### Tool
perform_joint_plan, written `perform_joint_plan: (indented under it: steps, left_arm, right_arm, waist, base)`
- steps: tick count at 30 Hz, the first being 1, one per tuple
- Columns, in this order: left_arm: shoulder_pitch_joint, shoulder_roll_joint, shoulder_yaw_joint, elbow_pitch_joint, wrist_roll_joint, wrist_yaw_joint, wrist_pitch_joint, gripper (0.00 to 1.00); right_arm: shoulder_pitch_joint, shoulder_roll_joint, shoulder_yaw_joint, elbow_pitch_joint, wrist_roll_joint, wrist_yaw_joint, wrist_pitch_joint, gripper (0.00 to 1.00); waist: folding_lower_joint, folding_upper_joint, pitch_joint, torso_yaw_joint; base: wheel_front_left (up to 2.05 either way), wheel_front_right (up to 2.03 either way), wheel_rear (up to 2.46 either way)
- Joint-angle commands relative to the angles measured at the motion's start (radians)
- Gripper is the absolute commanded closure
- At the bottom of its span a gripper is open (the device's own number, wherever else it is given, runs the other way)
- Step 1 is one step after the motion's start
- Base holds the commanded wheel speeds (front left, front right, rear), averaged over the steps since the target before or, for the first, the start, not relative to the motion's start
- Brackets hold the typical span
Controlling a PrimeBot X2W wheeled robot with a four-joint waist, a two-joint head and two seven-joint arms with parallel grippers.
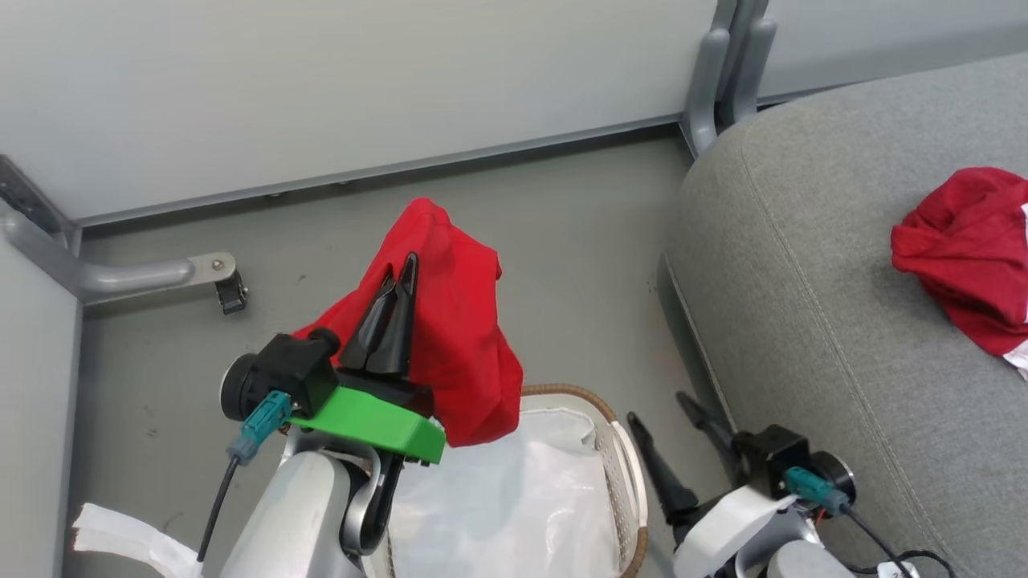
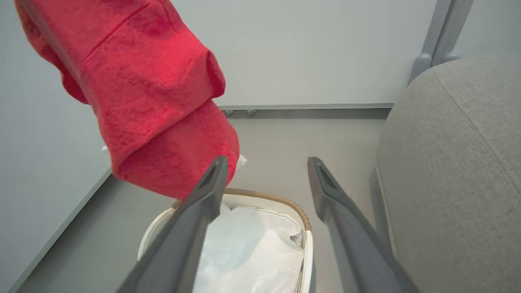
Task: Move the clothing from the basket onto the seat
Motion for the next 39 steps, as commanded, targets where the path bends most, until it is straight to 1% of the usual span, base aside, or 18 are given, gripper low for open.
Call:
perform_joint_plan:
  steps: [1, 6, 10, 14, 17, 18, 19, 20, 23, 26, 27, 28, 32, 35, 39]
  left_arm:
    - [-0.016, -0.001, -0.005, -0.016, 0.0, -0.004, -0.003, 1.0]
    - [-0.031, -0.002, -0.036, -0.042, -0.016, -0.004, -0.003, 1.0]
    - [-0.049, -0.002, -0.087, -0.057, -0.047, -0.004, -0.003, 1.0]
    - [-0.058, -0.003, -0.162, -0.06, -0.073, 0.001, -0.003, 1.0]
    - [-0.068, -0.002, -0.221, -0.066, -0.105, 0.01, -0.002, 1.0]
    - [-0.07, -0.002, -0.234, -0.067, -0.113, 0.013, -0.002, 1.0]
    - [-0.071, -0.002, -0.253, -0.069, -0.12, 0.016, -0.002, 1.0]
    - [-0.072, -0.002, -0.264, -0.07, -0.125, 0.021, -0.002, 1.0]
    - [-0.076, -0.002, -0.282, -0.068, -0.136, 0.032, -0.002, 1.0]
    - [-0.072, -0.003, -0.272, -0.065, -0.135, 0.041, -0.002, 1.0]
    - [-0.06, -0.002, -0.264, -0.058, -0.148, 0.042, -0.002, 0.66]
    - [-0.054, -0.002, -0.258, -0.06, -0.144, 0.043, -0.002, 0.0]
    - [-0.033, -0.002, -0.233, -0.022, -0.107, 0.042, -0.002, 0.0]
    - [-0.02, -0.002, -0.205, -0.001, -0.085, 0.034, -0.002, 0.0]
    - [-0.005, -0.002, -0.189, 0.026, -0.064, 0.023, -0.002, 0.0]
  right_arm:
    - [0.005, 0.0, 0.037, -0.002, -0.002, -0.001, -0.002, 0.0]
    - [-0.071, 0.007, 0.176, -0.032, -0.006, -0.001, -0.002, 0.0]
    - [-0.175, 0.02, 0.271, -0.048, -0.043, -0.001, -0.002, 0.0]
    - [-0.258, 0.041, 0.302, 0.028, -0.118, -0.001, -0.002, 0.0]
    - [-0.294, 0.05, 0.301, 0.127, -0.163, -0.001, -0.002, 0.0]
    - [-0.295, 0.05, 0.307, 0.155, -0.155, -0.001, -0.002, 0.0]
    - [-0.297, 0.051, 0.314, 0.181, -0.137, -0.001, -0.002, 0.76]
    - [-0.299, 0.052, 0.32, 0.198, -0.124, -0.001, -0.002, 1.0]
    - [-0.296, 0.052, 0.335, 0.223, -0.068, -0.001, -0.002, 1.0]
    - [-0.28, 0.05, 0.325, 0.2, -0.025, -0.001, -0.002, 1.0]
    - [-0.274, 0.051, 0.313, 0.176, -0.011, -0.001, -0.002, 1.0]
    - [-0.264, 0.051, 0.302, 0.161, -0.003, -0.001, -0.002, 1.0]
    - [-0.216, 0.051, 0.253, 0.103, 0.033, -0.001, -0.002, 1.0]
    - [-0.183, 0.051, 0.224, 0.066, 0.041, -0.002, -0.002, 1.0]
    - [-0.131, 0.051, 0.147, 0.017, 0.042, -0.001, -0.002, 1.0]
  waist:
    - [0.0001, 0.0, -0.055, 0.037]
    - [0.0001, 0.0, -0.06, 0.043]
    - [0.0001, 0.0, -0.052, 0.062]
    - [0.0001, 0.0, -0.048, 0.096]
    - [0.0001, 0.0, -0.049, 0.132]
    - [0.0001, 0.0, -0.05, 0.142]
    - [0.0001, 0.0, -0.052, 0.154]
    - [0.0001, 0.0, -0.052, 0.161]
    - [0.0001, 0.0, -0.052, 0.17]
    - [0.0001, 0.0, -0.053, 0.154]
    - [0.0001, 0.0, -0.055, 0.141]
    - [0.0001, 0.0, -0.055, 0.129]
    - [0.0001, 0.0, -0.054, 0.047]
    - [0.0001, 0.0, -0.052, -0.039]
    - [0.0001, 0.0, -0.044, -0.15]
  base:
    - [0.0, 0.0, 0.0]
    - [0.0, 0.0, 0.0]
    - [0.0, 0.0, 0.0]
    - [0.0, 0.0, 0.0]
    - [0.0, 0.0, 0.0]
    - [0.0, 0.0, 0.0]
    - [0.0, 0.0, 0.0]
    - [0.0, 0.0, 0.0]
    - [0.0, 0.0, 0.0]
    - [0.0, 0.0, 0.0]
    - [0.0, 0.0, 0.0]
    - [0.0, 0.0, 0.0]
    - [0.0, 0.0, 0.0]
    - [0.0, 0.0, 0.0]
    - [0.0, 0.0, 0.0]
